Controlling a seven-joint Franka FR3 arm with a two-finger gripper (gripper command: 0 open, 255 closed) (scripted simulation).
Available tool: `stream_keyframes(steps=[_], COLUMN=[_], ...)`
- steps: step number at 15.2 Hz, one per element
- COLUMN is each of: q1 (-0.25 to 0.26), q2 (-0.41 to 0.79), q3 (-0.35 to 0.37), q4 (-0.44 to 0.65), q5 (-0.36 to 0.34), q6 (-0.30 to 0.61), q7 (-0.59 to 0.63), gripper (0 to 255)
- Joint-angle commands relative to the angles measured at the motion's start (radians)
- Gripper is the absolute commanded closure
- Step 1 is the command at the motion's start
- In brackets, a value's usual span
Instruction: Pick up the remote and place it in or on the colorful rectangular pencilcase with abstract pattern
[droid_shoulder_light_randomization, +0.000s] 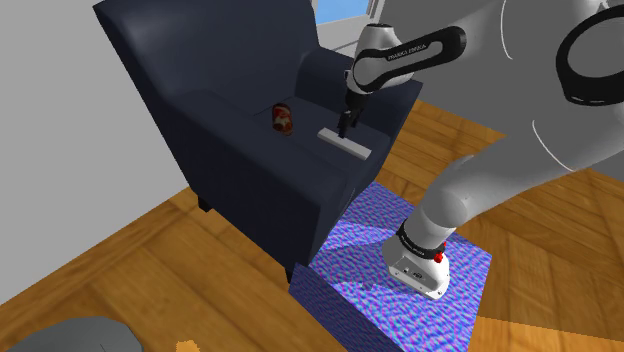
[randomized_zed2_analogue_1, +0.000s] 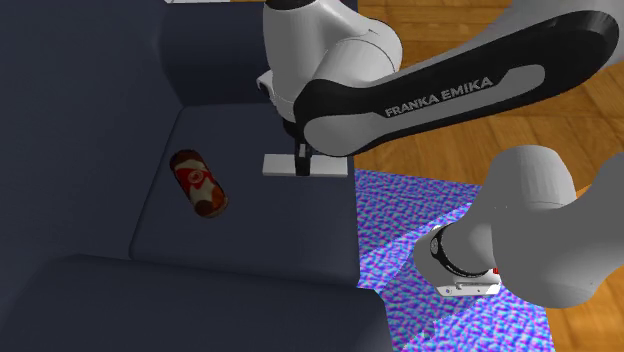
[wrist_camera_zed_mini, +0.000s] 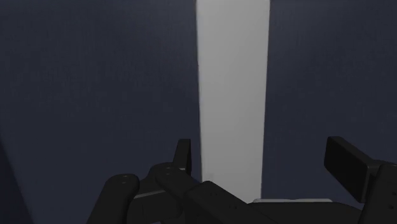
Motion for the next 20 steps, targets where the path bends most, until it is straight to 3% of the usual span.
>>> stream_keyframes(steps=[1,9,16,17,20], q1=[-0.004,-0.002,-0.002,-0.002,-0.002], q2=[0.051,0.125,0.125,0.125,0.125], q3=[-0.017,-0.028,-0.028,-0.028,-0.028], q4=[0.005,-0.043,-0.043,-0.043,-0.042], q5=[0.0,0.006,0.006,0.006,0.006], q6=[0.043,0.164,0.164,0.164,0.164], q7=[-0.021,-0.029,-0.029,-0.029,-0.029], gripper=[0,0,0,255,255])
